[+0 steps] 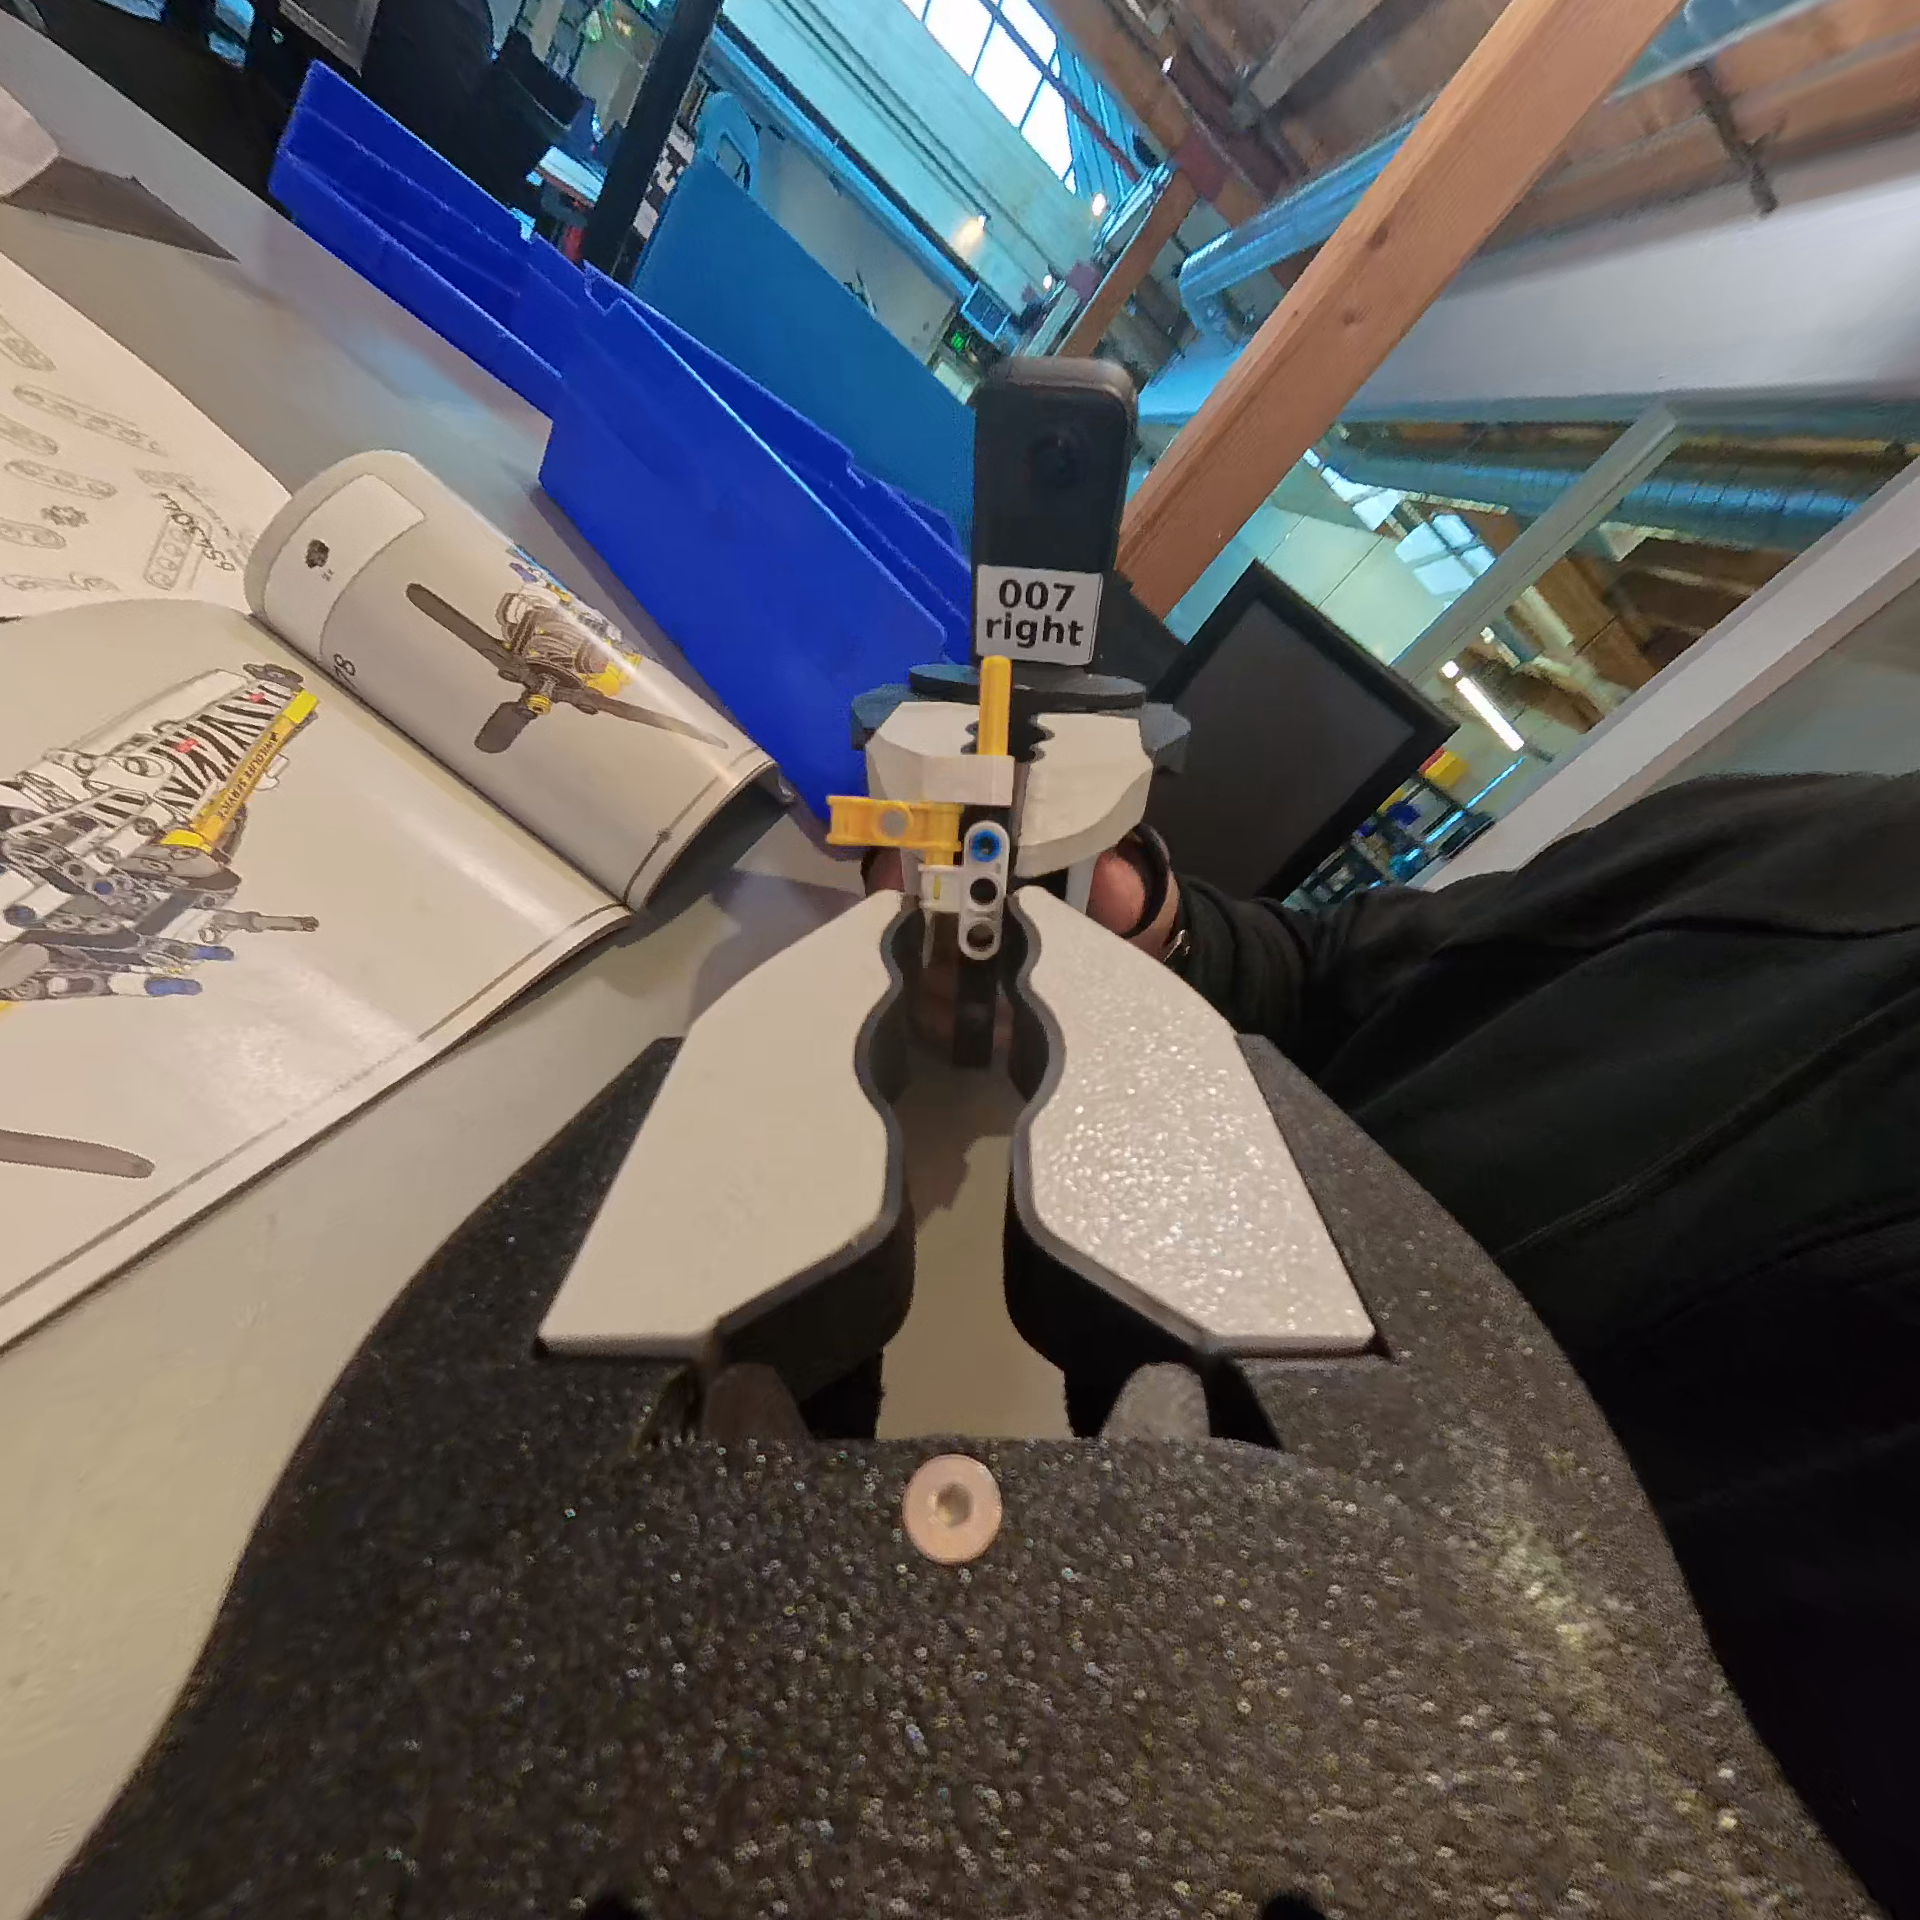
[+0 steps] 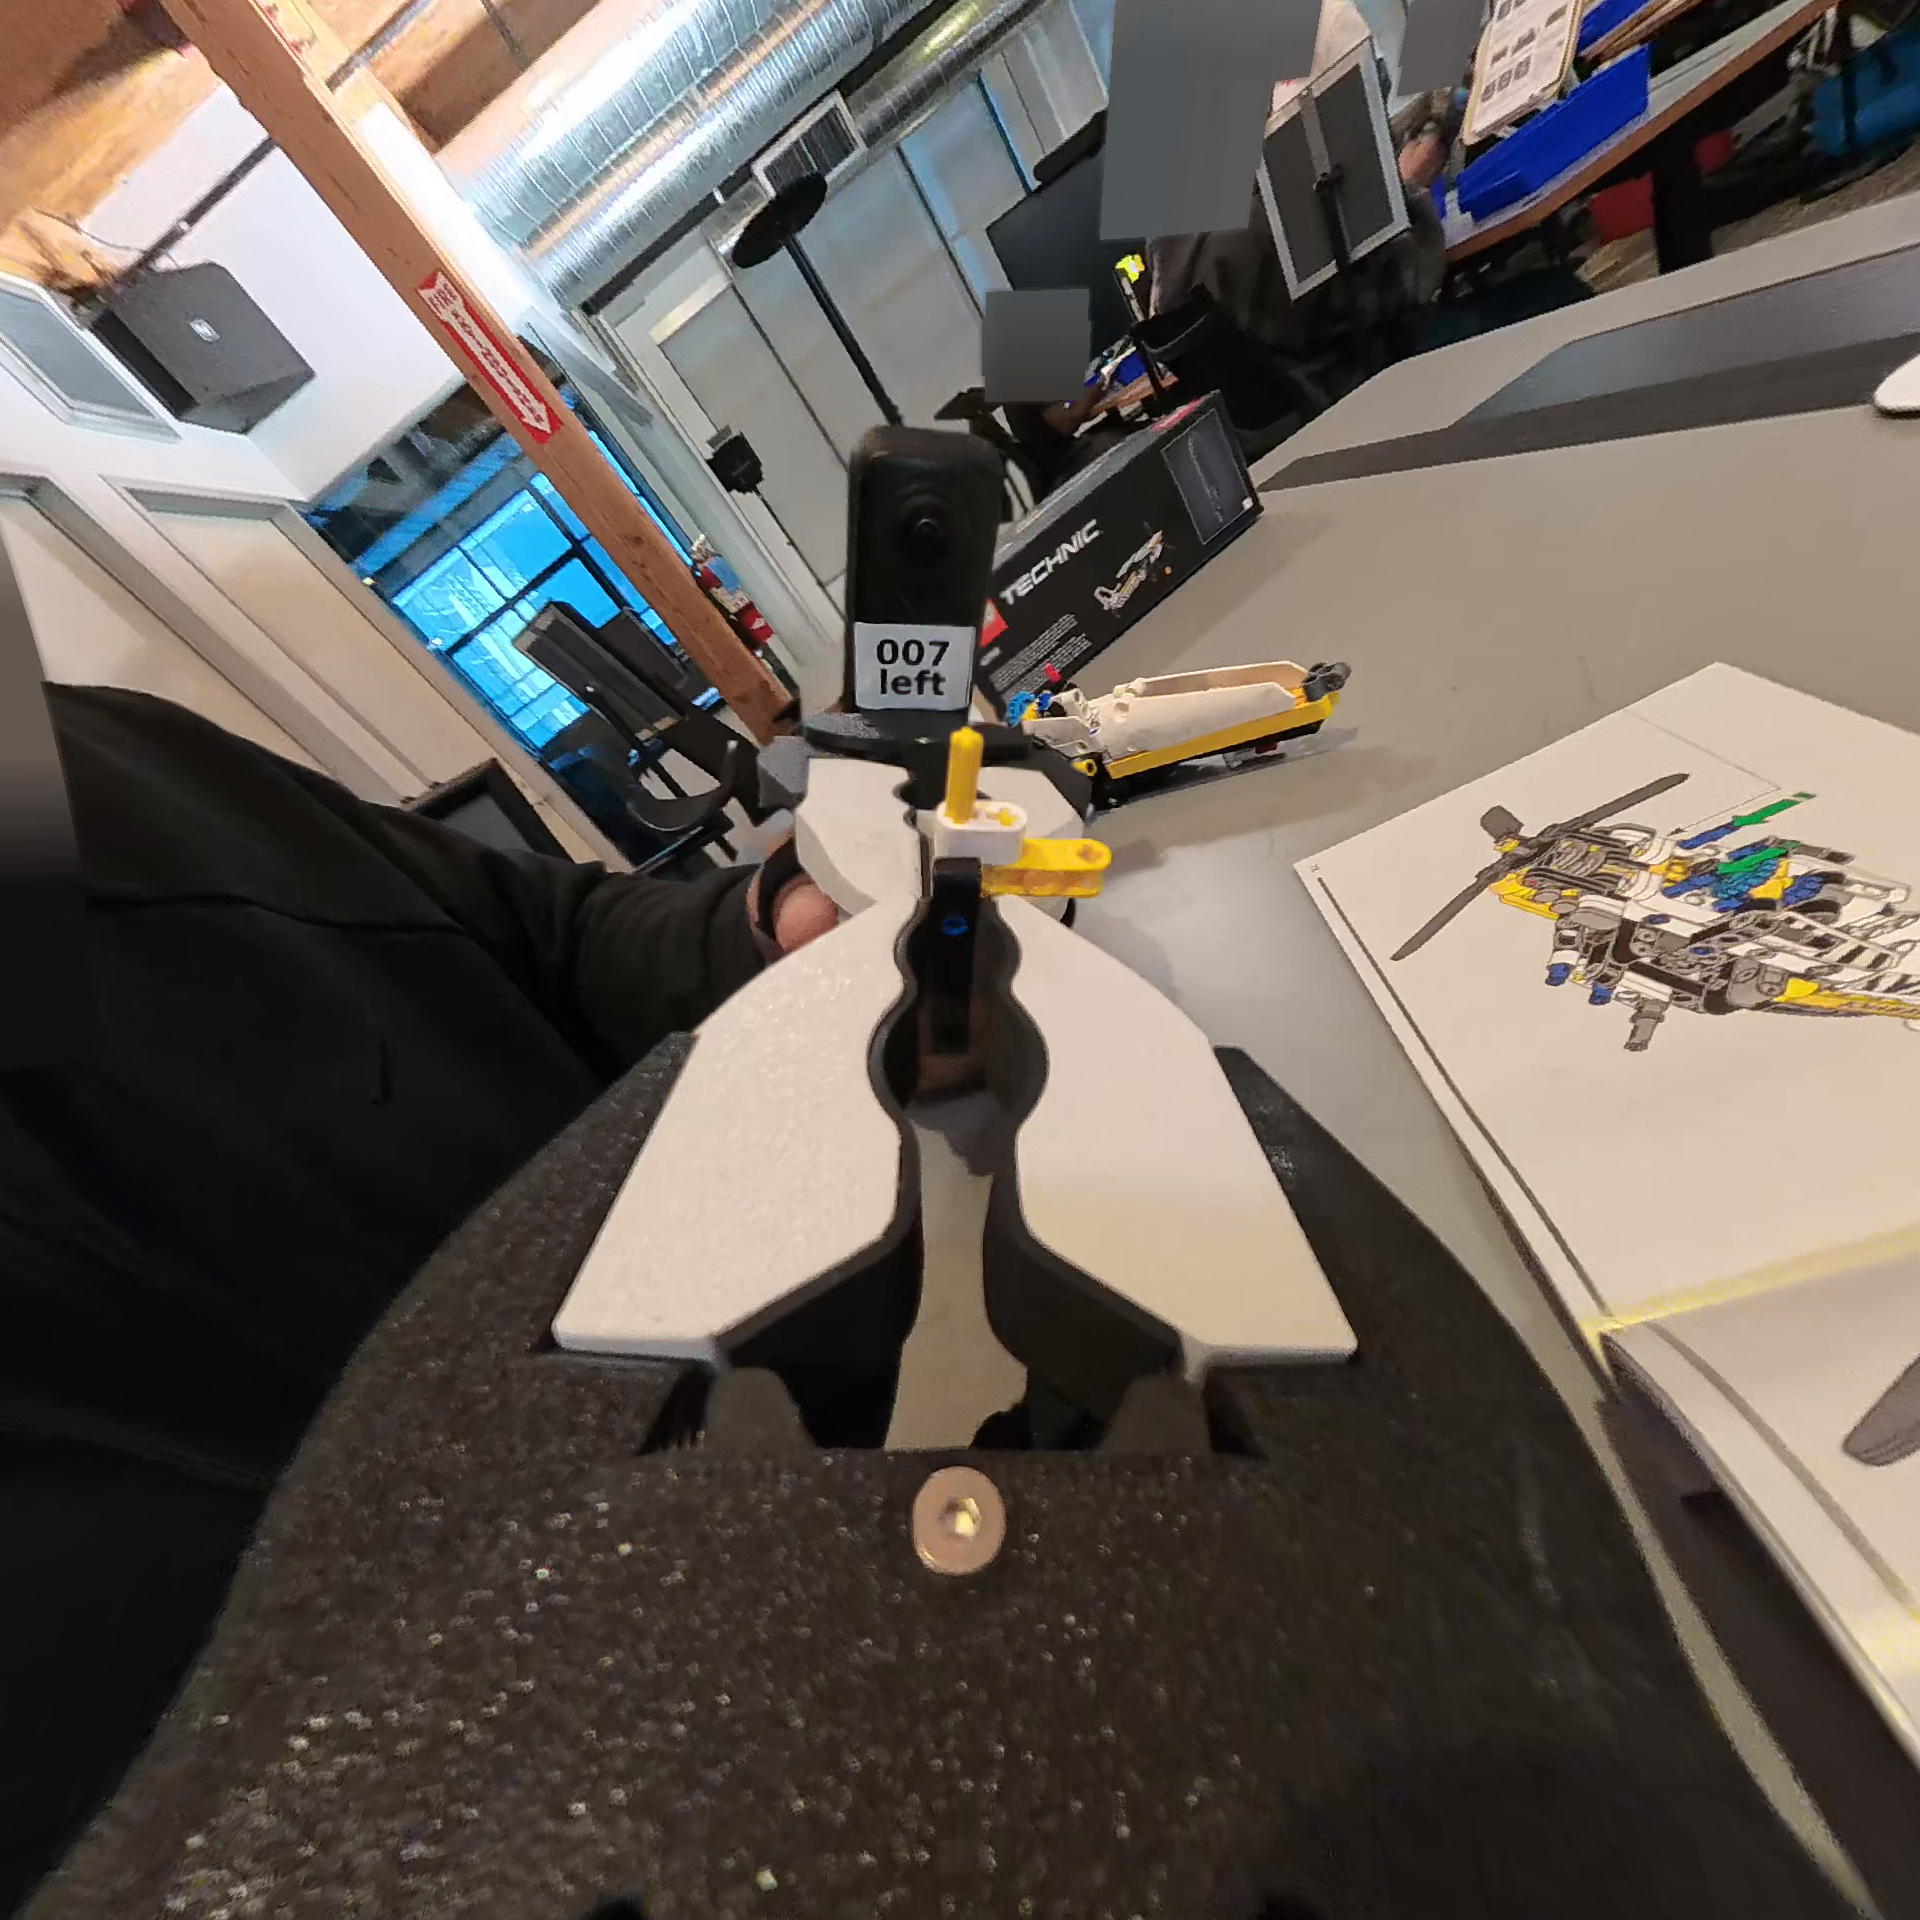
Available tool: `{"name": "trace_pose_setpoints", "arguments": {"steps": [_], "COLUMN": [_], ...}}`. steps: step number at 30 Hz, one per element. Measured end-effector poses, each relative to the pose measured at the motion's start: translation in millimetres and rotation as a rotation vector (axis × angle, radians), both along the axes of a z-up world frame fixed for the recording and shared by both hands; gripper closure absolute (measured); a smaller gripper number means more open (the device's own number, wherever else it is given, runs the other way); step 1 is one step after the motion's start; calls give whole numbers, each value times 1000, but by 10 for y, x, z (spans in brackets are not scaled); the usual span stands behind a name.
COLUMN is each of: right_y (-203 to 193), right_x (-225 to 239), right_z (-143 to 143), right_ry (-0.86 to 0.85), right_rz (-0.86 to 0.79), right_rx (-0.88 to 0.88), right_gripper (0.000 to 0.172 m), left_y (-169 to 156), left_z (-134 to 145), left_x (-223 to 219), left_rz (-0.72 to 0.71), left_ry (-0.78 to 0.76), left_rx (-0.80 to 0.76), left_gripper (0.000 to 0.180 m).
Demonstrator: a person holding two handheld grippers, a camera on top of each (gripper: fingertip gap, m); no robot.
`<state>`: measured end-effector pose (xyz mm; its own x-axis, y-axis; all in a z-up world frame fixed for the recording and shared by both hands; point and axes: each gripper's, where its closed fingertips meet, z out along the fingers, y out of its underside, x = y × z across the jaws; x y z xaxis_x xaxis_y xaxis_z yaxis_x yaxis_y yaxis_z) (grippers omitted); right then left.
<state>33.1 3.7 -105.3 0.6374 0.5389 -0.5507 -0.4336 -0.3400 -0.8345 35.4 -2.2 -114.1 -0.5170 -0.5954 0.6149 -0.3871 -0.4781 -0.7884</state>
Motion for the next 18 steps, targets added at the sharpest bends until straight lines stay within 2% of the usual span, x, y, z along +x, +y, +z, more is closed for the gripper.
{"name": "trace_pose_setpoints", "arguments": {"steps": [9,11,12,13,16,18], "right_y": [-22,-60,-86,-96,-70,-85], "right_x": [31,256,340,362,214,146], "right_z": [24,9,0,-12,-69,-70], "right_ry": [-76,-51,-25,-20,-85,-100], "right_rz": [-77,-148,-163,-166,-129,-107], "right_rx": [23,15,8,0,-32,-29], "right_gripper": [164,164,164,164,164,164], "left_y": [67,464,608,608,369,215], "left_z": [105,214,170,134,31,-181], "left_x": [-15,-37,-53,-66,-26,-19], "left_rz": [24,137,178,172,109,58], "left_ry": [-31,-66,-52,-39,-4,90], "left_rx": [-104,-243,-220,-165,-7,153], "left_gripper": [164,164,164,165,164,164]}}
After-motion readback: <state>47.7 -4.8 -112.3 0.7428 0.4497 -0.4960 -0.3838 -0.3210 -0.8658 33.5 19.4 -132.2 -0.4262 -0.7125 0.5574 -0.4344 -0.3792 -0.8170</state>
